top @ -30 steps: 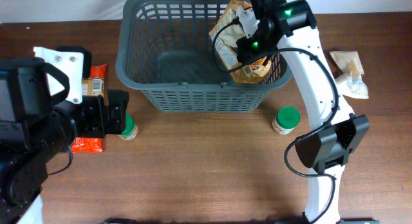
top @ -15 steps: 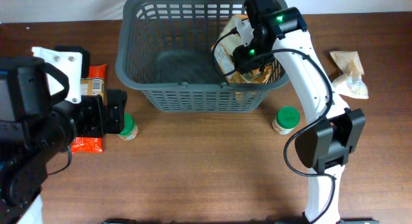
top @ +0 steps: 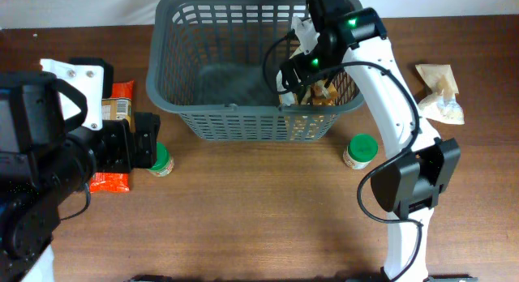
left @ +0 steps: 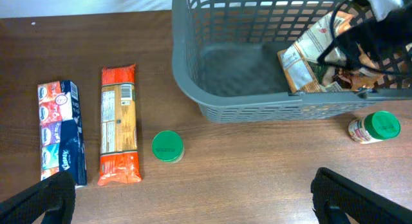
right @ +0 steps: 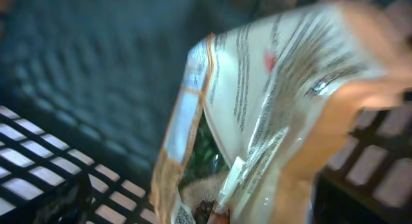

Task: Pack container
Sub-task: 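Carry the coffee bag into the basket and release it, then move the right gripper to the white paper bag and grasp it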

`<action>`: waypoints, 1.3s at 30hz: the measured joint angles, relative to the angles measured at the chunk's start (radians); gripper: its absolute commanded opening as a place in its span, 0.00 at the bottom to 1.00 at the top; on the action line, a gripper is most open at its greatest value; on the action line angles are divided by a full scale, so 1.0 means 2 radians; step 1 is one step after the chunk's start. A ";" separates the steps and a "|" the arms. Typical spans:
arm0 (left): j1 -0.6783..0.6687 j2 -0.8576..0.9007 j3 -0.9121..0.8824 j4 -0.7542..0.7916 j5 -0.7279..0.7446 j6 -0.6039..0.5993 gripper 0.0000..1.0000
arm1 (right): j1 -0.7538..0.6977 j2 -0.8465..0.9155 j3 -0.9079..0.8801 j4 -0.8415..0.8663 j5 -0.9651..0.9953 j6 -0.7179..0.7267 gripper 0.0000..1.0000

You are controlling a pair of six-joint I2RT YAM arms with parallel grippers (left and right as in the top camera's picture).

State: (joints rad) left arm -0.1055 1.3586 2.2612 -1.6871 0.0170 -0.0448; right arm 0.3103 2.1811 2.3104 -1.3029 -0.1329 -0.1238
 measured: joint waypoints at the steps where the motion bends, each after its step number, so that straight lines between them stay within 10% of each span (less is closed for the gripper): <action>1: 0.000 0.000 0.000 0.000 0.000 0.000 0.99 | 0.000 0.000 0.013 -0.003 -0.001 0.000 0.99; 15: 0.000 0.000 0.000 0.000 -0.003 0.000 0.99 | -0.044 -0.028 0.403 -0.086 0.036 0.006 0.99; 28: 0.000 0.000 0.000 0.000 -0.018 0.000 0.99 | -0.285 -0.063 0.386 -0.195 0.080 0.113 0.99; 39: 0.000 0.000 0.000 0.000 -0.026 0.000 0.99 | -0.324 -0.061 0.198 -0.170 0.096 0.127 0.99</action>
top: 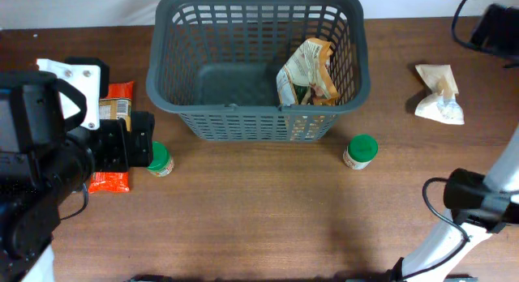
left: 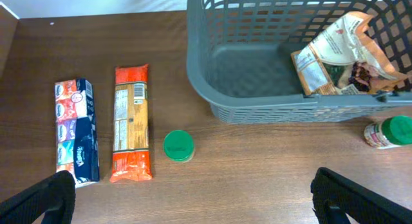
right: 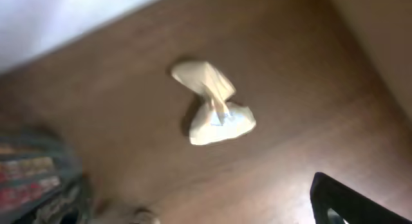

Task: Pack container
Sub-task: 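Move the right gripper to the white paper bag and grasp it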

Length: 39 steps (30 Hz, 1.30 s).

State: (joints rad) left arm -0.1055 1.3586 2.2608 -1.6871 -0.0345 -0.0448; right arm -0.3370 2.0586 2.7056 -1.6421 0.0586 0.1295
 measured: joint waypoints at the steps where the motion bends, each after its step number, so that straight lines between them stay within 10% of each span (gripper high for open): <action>1: 0.000 0.000 0.000 0.000 0.000 0.000 0.99 | 0.000 0.001 -0.031 0.019 0.003 -0.002 0.99; 15: 0.000 0.000 0.000 0.000 0.000 0.000 0.99 | -0.009 0.010 -0.311 0.254 0.002 -0.166 0.99; 39: 0.000 0.000 0.000 0.000 -0.002 0.000 0.99 | -0.037 0.141 -0.319 0.296 -0.010 -0.245 0.99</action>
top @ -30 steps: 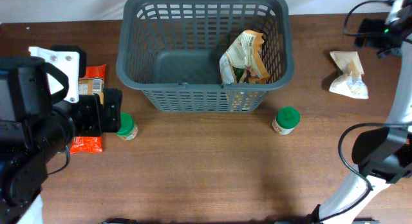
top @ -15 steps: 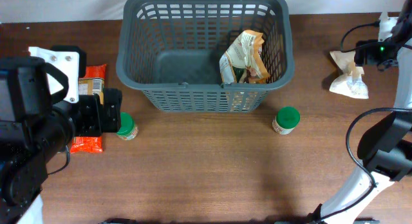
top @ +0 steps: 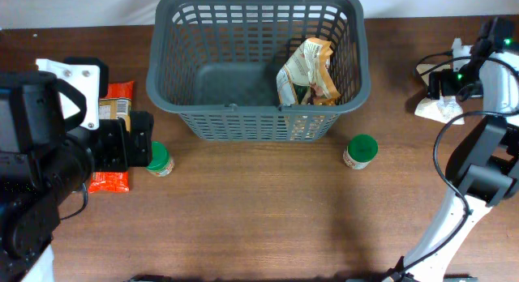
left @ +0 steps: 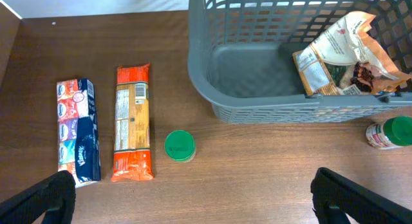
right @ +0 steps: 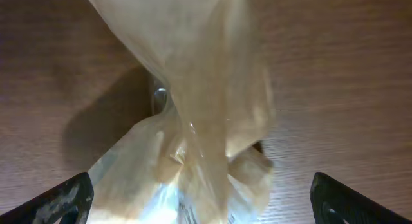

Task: Pack container
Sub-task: 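Move the right gripper to the white paper bag and grasp it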

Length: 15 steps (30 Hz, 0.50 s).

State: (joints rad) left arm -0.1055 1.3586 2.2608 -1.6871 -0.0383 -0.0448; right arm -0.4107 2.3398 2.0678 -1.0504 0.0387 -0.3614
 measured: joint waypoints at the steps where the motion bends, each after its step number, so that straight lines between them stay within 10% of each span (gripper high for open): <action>1: 0.000 0.000 0.000 0.000 0.000 0.000 0.99 | 0.000 0.005 0.000 -0.004 0.002 0.000 0.99; 15: 0.000 0.000 0.000 0.000 0.002 0.000 0.99 | 0.000 0.035 0.000 -0.010 0.001 0.000 0.99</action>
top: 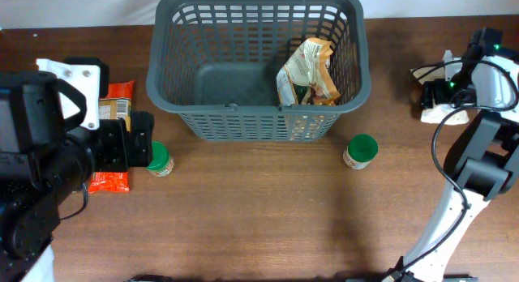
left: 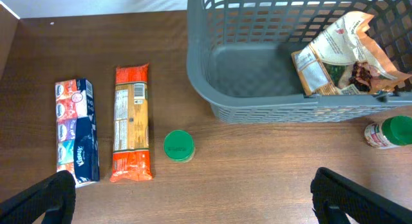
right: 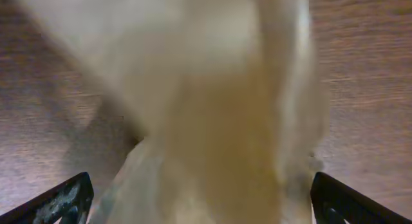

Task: Pack container
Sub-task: 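Move the right gripper to the white paper bag and grasp it, then carry the white paper bag into the basket and release it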

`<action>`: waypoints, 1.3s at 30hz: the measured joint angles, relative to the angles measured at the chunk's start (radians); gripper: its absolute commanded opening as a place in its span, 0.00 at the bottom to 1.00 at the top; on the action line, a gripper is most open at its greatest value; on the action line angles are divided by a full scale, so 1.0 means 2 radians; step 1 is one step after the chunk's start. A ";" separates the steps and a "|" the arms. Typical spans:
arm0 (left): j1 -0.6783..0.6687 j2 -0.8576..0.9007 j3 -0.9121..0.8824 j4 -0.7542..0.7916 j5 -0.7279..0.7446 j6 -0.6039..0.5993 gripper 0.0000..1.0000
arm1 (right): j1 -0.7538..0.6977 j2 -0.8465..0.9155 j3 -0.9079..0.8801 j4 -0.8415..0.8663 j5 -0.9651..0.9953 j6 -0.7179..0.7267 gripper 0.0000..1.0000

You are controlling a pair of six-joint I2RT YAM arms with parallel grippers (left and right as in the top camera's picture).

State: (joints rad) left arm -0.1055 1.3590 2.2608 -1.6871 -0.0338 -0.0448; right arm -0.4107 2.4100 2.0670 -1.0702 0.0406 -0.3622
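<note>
The grey basket (top: 243, 124) stands at the back centre, with a printed snack bag (top: 306, 71) leaning against its right wall. At the far right, a beige crumpled bag (top: 446, 114) lies on the table, and my right gripper (top: 439, 91) sits directly over it. In the right wrist view the beige bag (right: 212, 121) fills the frame. The right gripper (right: 201, 205) is open, with one fingertip on each side of the bag. My left gripper (left: 193, 201) hangs open and empty above the table's left half.
A tissue pack (left: 76, 132), an orange packet (left: 132, 130) and a green-lidded jar (left: 178, 147) lie left of the basket. A second green-lidded jar (top: 359, 151) stands in front of the basket's right corner.
My right gripper has come closer to the beige bag, which now fills its view and is largely covered from above. The left arm and the other items are unchanged.
My right gripper was inside the basket at the snack bag. Then the snack bag lay alone in the basket and the gripper was at the far right, with the beige bag below it. Then it hung open close over that bag, and now closer still.
</note>
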 measured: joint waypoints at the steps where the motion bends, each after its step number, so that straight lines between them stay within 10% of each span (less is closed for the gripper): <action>1: 0.000 0.000 0.000 0.000 0.000 0.000 0.99 | 0.000 0.002 0.000 -0.001 0.000 -0.001 0.99; 9: 0.000 0.000 0.000 0.000 0.000 0.000 0.99 | 0.000 0.008 0.000 -0.007 -0.008 0.000 0.56; 14: 0.000 0.000 0.000 0.000 0.000 0.000 0.99 | 0.000 0.008 0.000 -0.013 -0.010 0.002 0.04; 29: 0.000 0.000 0.000 0.000 0.000 0.000 0.99 | 0.001 0.012 0.035 -0.058 -0.075 0.062 0.04; 39: 0.000 0.000 0.000 0.000 0.000 0.000 0.99 | 0.001 0.025 0.370 -0.175 -0.137 0.098 0.04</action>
State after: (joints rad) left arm -0.1055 1.3598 2.2608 -1.6871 -0.0338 -0.0448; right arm -0.4091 2.4596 2.8067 -1.4200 -0.2333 -0.1654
